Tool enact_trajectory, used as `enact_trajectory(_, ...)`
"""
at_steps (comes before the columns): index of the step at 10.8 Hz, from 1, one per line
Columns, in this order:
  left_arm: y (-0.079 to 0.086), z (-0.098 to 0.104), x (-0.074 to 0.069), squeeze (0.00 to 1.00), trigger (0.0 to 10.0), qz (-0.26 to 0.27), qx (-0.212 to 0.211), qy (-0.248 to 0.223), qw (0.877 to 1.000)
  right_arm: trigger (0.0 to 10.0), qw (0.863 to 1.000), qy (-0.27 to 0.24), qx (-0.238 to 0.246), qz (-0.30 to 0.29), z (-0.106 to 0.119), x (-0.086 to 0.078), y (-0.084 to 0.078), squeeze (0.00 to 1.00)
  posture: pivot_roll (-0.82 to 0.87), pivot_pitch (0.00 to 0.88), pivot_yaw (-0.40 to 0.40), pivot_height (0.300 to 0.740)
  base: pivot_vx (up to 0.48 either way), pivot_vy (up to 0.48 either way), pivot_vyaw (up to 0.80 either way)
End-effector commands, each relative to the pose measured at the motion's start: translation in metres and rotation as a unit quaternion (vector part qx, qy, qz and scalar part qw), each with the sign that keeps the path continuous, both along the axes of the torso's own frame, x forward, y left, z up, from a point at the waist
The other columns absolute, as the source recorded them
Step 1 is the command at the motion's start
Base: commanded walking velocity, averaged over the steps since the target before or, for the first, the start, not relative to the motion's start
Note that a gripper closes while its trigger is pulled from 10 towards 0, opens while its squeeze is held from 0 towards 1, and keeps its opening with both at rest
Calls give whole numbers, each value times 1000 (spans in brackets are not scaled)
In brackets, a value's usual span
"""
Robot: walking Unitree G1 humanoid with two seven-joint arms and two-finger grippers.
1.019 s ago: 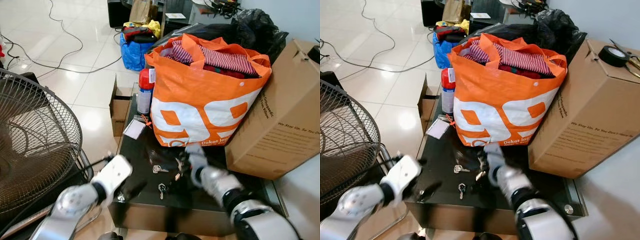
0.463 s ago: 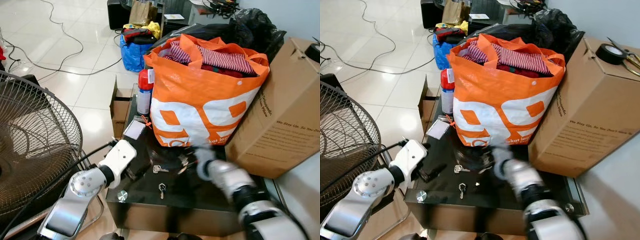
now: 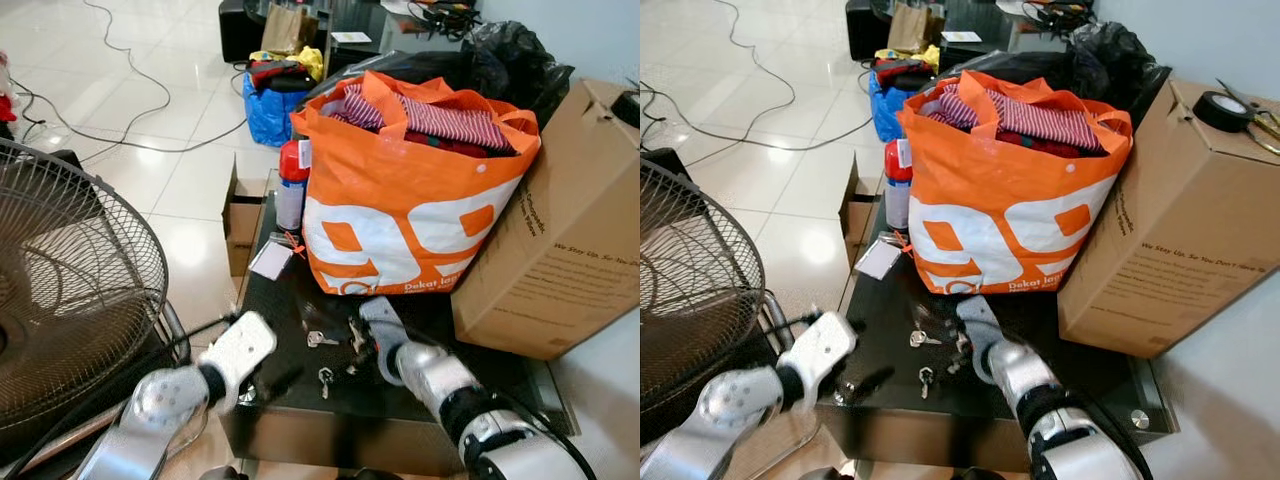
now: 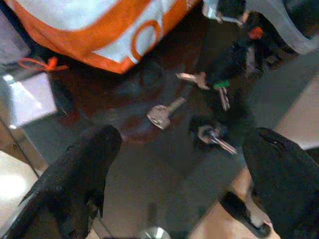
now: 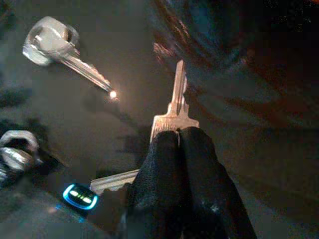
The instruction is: Hang keys on a hook
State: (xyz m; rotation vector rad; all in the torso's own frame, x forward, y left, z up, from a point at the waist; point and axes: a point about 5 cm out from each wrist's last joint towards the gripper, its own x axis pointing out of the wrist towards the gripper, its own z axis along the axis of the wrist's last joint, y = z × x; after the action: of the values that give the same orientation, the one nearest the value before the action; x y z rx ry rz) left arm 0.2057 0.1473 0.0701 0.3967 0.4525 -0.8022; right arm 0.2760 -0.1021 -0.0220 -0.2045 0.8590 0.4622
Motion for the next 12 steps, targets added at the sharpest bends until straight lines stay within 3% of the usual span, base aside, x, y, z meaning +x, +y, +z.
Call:
enact_trajectory(1, -4, 4, -1, 0, 10000, -8, -2, -7, 1000, 10000, 1000, 1, -12, -9, -3, -2, -7, 0, -73, 13, -122, 740, 0, 0, 0)
enact_trajectory(2, -5, 4, -4, 0, 10000, -7, -3, -4, 1000, 10000, 1000, -2, -17, -12, -5, -3, -11, 1000, -79, 12, -125, 740, 0, 0, 0)
enact_trajectory(5, -6, 3, -4, 0, 10000, -2, -8, -4, 1000, 10000, 999, 7, -30, 16, -3, -2, -14, 1000, -84, 0, -136, 740, 0, 0, 0)
enact_trajectory(6, -7, 3, -4, 0, 10000, 0, -8, -4, 1000, 10000, 999, 13, -28, 30, -3, -2, -14, 0, -85, 0, -137, 740, 0, 0, 0)
enact_trajectory(12, -13, 1, 5, 0, 10000, -9, -12, -10, 1000, 10000, 999, 17, -11, 29, 10, 8, -19, 0, -117, 0, -113, 740, 0, 0, 0)
